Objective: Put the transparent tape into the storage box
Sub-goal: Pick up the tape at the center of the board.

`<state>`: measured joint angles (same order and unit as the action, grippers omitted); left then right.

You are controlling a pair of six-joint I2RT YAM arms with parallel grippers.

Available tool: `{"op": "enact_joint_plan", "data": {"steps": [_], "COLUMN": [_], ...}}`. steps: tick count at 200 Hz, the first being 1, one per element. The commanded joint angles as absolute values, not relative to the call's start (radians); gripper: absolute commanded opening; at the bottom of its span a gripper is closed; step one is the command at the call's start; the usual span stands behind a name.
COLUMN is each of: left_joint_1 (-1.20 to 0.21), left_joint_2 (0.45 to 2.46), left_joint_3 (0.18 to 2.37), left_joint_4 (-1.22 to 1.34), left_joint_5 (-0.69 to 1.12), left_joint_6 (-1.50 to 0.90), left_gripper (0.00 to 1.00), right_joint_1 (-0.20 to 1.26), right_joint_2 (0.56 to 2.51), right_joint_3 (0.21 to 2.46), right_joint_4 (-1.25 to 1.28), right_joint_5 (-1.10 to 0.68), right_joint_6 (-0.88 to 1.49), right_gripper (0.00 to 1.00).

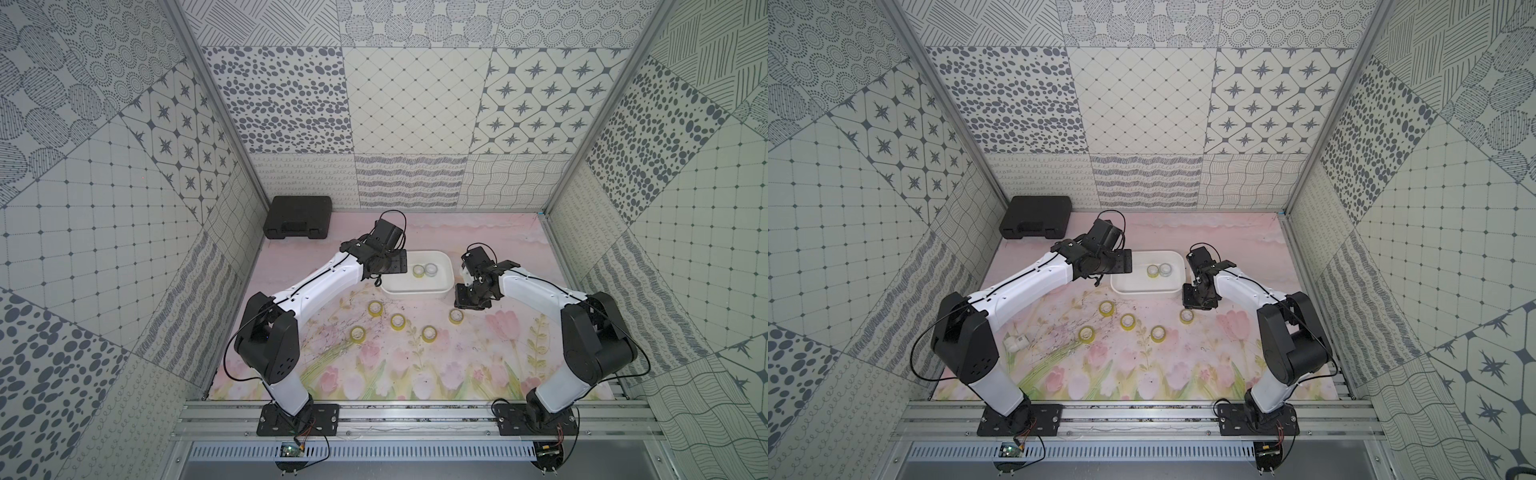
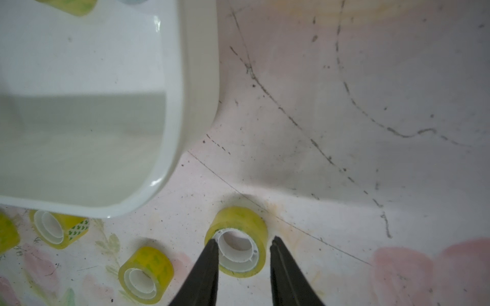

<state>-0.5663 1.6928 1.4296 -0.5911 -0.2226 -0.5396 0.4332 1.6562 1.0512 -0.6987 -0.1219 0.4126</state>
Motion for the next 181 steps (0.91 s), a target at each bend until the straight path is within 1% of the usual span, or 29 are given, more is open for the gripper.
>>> {"op": "enact_joint_plan", "data": {"steps": [1, 72, 102, 110, 139, 156, 181], "left_joint_1": [-0.554, -0.545, -0.539, -0.535, -0.521, -0.512, -0.498], "left_joint_2": [1.637, 1.614, 1.613, 1.607, 1.584, 1.572, 1.549], "left_joint_3": [1.375, 1.345, 1.338, 1.333, 1.306, 1.293, 1.265], "left_joint_4": [-0.584, -0.565, -0.562, -0.559, -0.551, -0.555, -0.556], "left_joint_5": [-0.259, -0.255, -0.258, -0.259, -0.267, -0.27, -0.273], "left_joint_6": [-0.581, -0.583, -0.579, -0.579, -0.578, -0.577, -0.576], "left_gripper": [0.94, 0.94, 0.94, 0.94, 0.95, 0.95, 0.95], "right_joint_1": [0.451, 0.461, 0.469, 0.471, 0.472, 0.472, 0.472], "right_joint_2": [1.682, 1.678, 1.713, 1.715, 1.704, 1.687, 1.649], "right_joint_3": [1.021, 0.973, 0.974, 0.974, 0.97, 0.969, 0.994], "right_joint_4": [-0.668, -0.654, -0.627, -0.624, -0.623, -0.629, -0.671], "right_joint_5": [-0.089, -0.069, -0.064, -0.062, -0.052, -0.045, -0.025], "right_joint_6": [0.427, 0.442, 0.448, 0.449, 0.453, 0.456, 0.45], "right_gripper": [0.36, 0.36, 0.33, 0.31, 0.17, 0.0, 0.0]}}
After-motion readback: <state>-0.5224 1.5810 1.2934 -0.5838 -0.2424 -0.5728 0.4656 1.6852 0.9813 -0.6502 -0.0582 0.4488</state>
